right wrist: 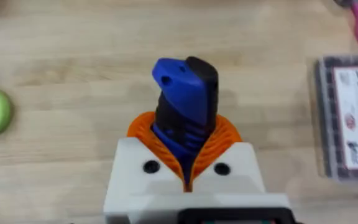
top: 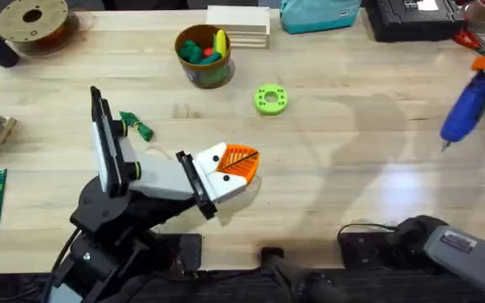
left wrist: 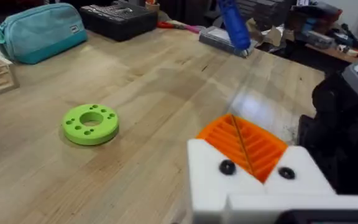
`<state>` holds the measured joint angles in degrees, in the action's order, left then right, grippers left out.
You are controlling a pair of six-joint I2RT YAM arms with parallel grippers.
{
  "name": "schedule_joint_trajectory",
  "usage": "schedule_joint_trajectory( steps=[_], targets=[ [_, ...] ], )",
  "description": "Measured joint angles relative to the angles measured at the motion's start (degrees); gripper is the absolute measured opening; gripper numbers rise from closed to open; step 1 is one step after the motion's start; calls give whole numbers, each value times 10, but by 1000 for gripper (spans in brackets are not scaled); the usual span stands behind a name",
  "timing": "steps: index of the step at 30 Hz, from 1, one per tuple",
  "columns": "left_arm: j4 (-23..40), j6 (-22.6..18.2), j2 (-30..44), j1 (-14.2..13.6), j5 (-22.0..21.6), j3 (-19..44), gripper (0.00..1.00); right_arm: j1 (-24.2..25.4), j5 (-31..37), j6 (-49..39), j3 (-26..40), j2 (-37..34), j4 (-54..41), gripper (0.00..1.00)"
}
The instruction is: Pick up the gripper from the table and insert it into the empty holder that is missing its gripper. Then pick up a screw, insert it into the mounting hole, and use the screwdriver to tighten it. Finally, clean up the table by picking up the vegetable and placing it into the bucket.
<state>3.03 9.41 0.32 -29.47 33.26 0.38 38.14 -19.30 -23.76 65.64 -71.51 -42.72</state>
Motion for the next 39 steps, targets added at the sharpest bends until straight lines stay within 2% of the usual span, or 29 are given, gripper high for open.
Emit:
schedule_joint_trajectory(
  steps=[7,12,20,25,31,39],
  targets=[
    [0,0,0,0,0,0,6,-119,-12,74,-92,84,133,32],
    [0,0,0,0,0,0,6,-243,-14,147,-149,125,254,32],
    [0,0,0,0,0,0,6,-485,-19,209,-157,132,416,32],
    [0,0,0,0,0,0,6,-597,-29,225,-157,133,503,32],
    [0,0,0,0,0,0,6,-674,-78,251,-157,134,580,32],
    [0,0,0,0,0,0,6,-732,-133,264,-157,134,608,32]
  ],
)
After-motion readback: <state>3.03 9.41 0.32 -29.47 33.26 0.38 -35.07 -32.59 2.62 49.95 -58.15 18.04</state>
